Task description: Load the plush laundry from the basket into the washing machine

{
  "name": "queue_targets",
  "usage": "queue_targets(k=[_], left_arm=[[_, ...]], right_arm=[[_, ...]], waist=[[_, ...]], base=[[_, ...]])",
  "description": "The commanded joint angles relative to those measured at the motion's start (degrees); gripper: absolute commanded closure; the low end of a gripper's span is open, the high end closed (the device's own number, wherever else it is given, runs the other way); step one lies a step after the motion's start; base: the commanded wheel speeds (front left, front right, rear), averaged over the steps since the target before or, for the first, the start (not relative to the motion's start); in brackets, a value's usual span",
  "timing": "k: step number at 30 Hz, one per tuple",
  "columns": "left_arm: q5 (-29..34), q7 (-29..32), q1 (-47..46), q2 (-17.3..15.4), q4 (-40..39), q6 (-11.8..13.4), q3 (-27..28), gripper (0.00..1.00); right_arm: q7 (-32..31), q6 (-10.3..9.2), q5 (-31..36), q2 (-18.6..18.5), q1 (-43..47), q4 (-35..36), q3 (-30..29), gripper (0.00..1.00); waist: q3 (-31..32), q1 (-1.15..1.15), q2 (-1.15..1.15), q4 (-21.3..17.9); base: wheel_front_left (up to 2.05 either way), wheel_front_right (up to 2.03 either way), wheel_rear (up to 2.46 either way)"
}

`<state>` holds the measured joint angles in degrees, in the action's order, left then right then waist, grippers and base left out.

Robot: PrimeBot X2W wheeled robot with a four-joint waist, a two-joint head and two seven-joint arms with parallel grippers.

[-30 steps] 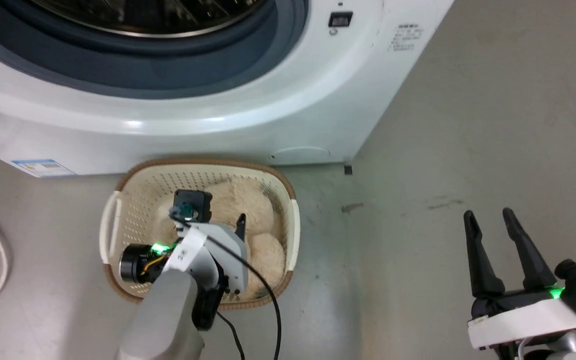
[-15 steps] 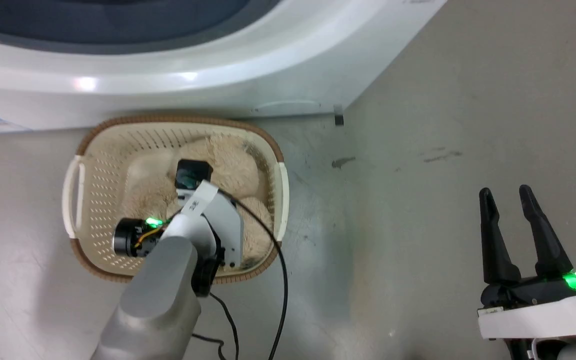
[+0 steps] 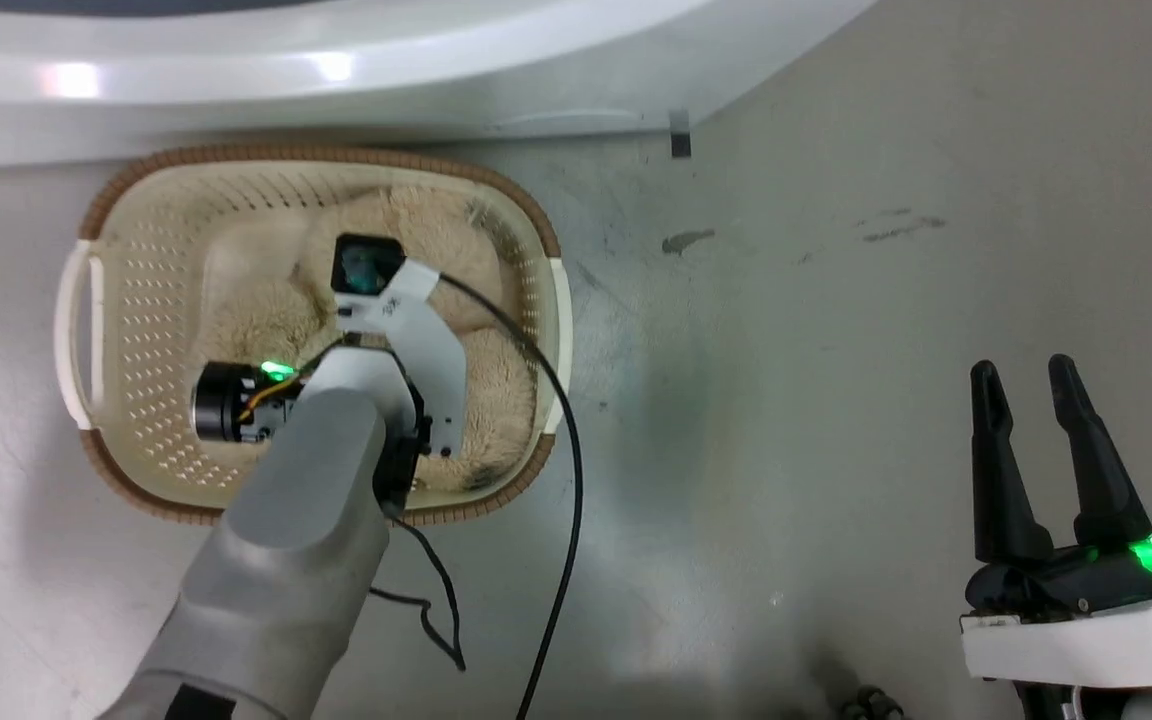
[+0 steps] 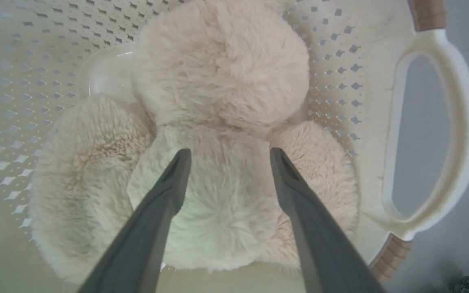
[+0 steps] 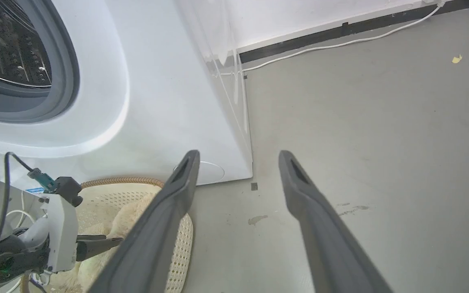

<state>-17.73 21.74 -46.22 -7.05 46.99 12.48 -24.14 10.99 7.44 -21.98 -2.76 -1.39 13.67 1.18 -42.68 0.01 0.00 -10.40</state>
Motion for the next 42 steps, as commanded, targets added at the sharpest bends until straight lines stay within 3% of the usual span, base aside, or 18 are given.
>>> queue_targets(k=[1, 9, 16, 25, 29, 30, 42], left_arm=[[-0.81, 0.84, -2.38, -0.47, 1.67, 0.84, -0.96, 0.0], [-2.02, 5.33, -7.63, -1.26, 6.09, 2.0, -4.03, 0.0], [-5.11, 9.29, -10.95, 0.01, 9.46, 3.65, -5.16, 0.0], [-8.22, 6.52, -13.52, 0.52, 12.37, 6.5, -6.52, 0.0], [-9.56, 4.44, -13.7, 0.24, 13.36, 6.33, -6.73, 0.0], [-10.37, 2.23, -13.27, 0.22, 13.43, 5.69, -6.6, 1.0], [-12.54, -8.26, -9.8, 1.97, 12.46, 0.48, -6.41, 1.0]], right_arm=[[0.64, 0.04, -0.97, -0.09, 0.1, 0.76, 0.27, 0.0], [1.6, 0.04, -2.39, -0.1, 0.91, 2.7, 0.25, 0.0], [2.44, 0.04, -3.99, -0.1, 0.96, 3.67, 0.86, 0.0], [3.52, 0.04, -6.3, -0.11, -0.07, 4.84, 1.8, 0.0], [3.87, 0.04, -7.14, -0.11, -1.12, 4.99, 2.36, 0.0], [4.01, 0.05, -7.38, -0.11, -1.72, 4.76, 2.68, 0.0], [4.01, 0.05, -6.7, -0.11, -5.15, 1.13, 3.35, 0.0]], waist=[[-1.7, 0.0, 0.0, -0.09], [-6.04, 0.0, 0.0, 0.16], [-9.45, 0.0, 0.0, -0.57], [-14.03, -0.01, 0.0, -1.99], [-15.29, -0.01, 0.0, -2.27], [-15.33, -0.01, 0.0, -2.16], [-8.9, -0.01, 0.0, 0.84]], base=[[0.01, 0.01, 0.01], [0.04, 0.04, 0.04], [0.0, 0.0, 0.0], [0.0, 0.0, 0.0], [0.0, 0.0, 0.0], [0.0, 0.0, 0.0], [0.0, 0.0, 0.0]])
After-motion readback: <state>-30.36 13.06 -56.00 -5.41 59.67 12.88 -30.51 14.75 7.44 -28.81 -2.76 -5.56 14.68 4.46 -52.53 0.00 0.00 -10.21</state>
